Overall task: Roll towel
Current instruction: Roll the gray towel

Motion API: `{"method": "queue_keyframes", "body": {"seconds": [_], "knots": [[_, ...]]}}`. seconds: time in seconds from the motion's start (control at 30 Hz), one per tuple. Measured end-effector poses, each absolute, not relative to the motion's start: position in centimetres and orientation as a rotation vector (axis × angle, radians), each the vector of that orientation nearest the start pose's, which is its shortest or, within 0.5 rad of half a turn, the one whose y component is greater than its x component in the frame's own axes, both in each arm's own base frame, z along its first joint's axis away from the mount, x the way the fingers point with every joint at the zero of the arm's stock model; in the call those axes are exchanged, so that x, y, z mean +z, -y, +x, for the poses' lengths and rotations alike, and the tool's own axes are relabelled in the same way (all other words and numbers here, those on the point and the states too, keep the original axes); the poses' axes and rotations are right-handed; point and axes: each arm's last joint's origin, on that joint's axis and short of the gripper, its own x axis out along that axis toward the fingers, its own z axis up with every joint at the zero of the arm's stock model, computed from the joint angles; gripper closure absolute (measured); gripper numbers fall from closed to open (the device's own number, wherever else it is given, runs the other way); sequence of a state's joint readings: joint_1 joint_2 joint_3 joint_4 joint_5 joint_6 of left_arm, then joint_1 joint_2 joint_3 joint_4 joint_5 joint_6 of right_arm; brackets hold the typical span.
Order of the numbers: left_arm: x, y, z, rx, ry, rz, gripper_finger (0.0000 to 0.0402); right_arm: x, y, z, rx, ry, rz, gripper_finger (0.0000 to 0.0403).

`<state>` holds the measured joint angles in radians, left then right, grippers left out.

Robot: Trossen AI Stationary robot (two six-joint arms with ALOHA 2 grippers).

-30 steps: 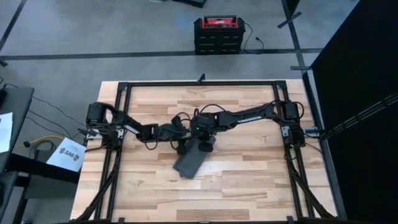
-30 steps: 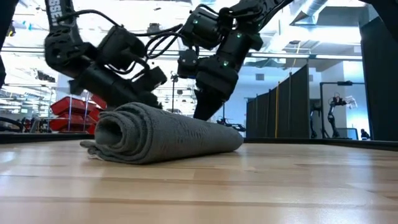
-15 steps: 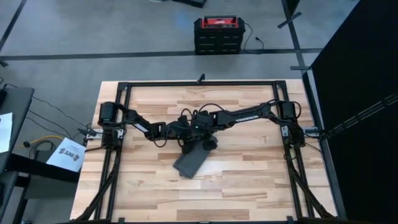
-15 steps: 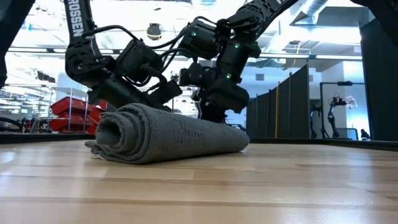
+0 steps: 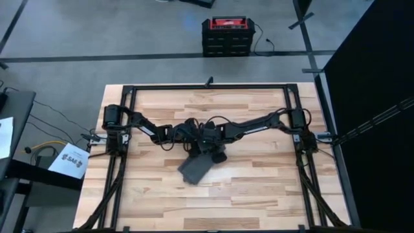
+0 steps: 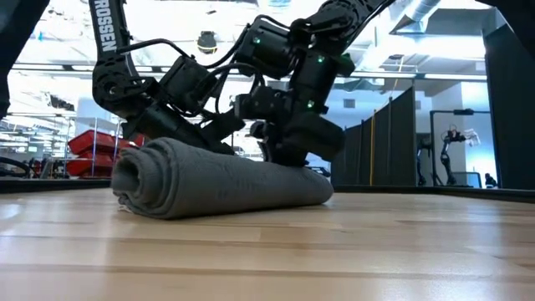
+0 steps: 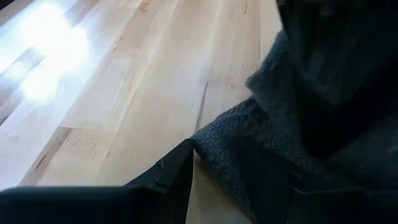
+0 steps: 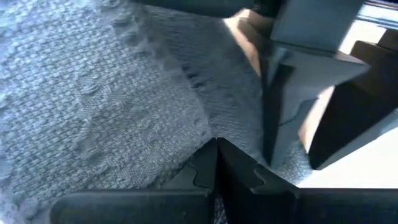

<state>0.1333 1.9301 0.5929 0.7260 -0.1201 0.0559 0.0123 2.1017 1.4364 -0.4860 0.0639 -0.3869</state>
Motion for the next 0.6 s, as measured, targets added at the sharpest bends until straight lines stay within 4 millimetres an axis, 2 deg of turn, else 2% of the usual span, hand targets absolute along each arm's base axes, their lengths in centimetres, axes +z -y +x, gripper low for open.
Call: {"method": "queue_keyframes", "body": {"seconds": [0.37,0.6], "knots": [[7.0,-4.5,30.3,0.231,-0.624,0.049,0.0283,13.9,-3.1,42.1,0.266,-1.131,-0.466,0.0403],[7.0,-4.5,30.3,0.235,-0.624,0.047,0.0283,14.2,-3.0,42.2,0.201,-1.125,-0.487,0.0403]]}}
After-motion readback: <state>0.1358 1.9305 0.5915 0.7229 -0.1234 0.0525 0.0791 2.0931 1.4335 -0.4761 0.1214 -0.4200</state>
